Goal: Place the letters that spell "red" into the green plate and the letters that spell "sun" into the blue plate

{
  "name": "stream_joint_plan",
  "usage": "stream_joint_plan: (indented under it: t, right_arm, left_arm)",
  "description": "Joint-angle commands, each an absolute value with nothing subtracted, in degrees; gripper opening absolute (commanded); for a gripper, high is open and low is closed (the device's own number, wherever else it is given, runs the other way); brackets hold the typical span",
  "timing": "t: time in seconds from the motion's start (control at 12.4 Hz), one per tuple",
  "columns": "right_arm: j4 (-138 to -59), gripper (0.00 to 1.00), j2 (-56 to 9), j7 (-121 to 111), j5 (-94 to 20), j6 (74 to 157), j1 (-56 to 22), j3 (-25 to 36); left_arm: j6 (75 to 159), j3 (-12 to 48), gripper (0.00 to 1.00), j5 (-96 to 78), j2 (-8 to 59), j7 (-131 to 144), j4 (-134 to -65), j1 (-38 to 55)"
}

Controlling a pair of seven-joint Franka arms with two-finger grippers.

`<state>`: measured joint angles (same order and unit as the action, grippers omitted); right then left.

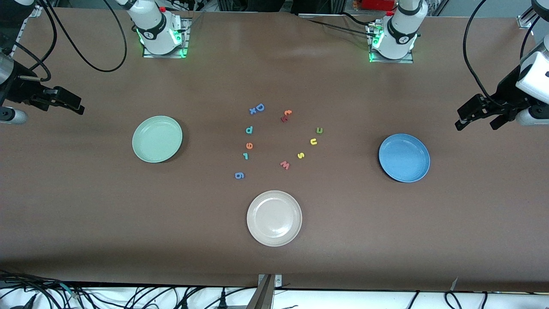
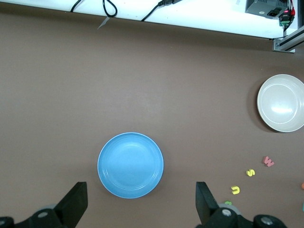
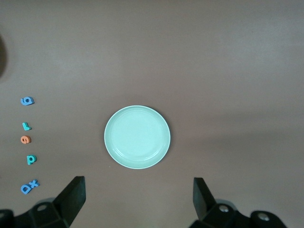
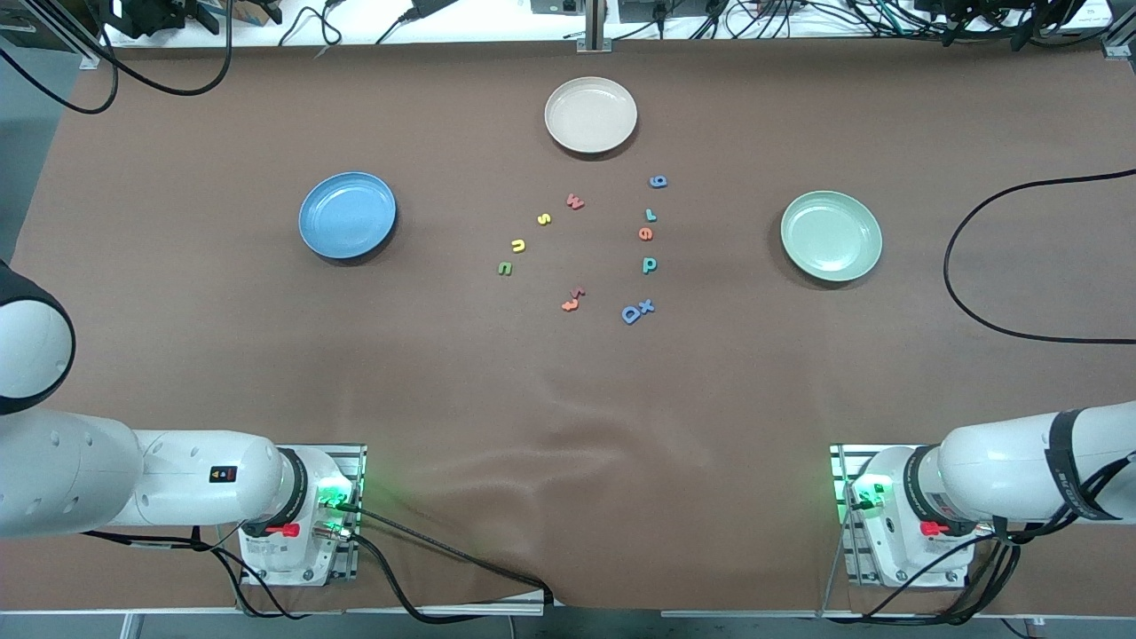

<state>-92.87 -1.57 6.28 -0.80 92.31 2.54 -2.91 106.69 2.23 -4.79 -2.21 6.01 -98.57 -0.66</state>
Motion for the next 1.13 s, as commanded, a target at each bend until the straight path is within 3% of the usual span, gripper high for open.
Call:
stream_joint_plan:
  t: [0.0,1.05]
  right_arm:
    - [-94.22,1.00,-0.35,5.45,0.00,92.90,3.16,-3.52]
    - [-94.22,1.00,-0.35,5.45,-0.09,92.81,3.16,-3.52]
  left_arm:
    - [106.26,2.20,1.00,-3.16,-1.85,6.06,-97.21,-0.35]
    - [106.08,2.11,1.00,-3.25,-1.32,4.84,-96.42,-0.61]
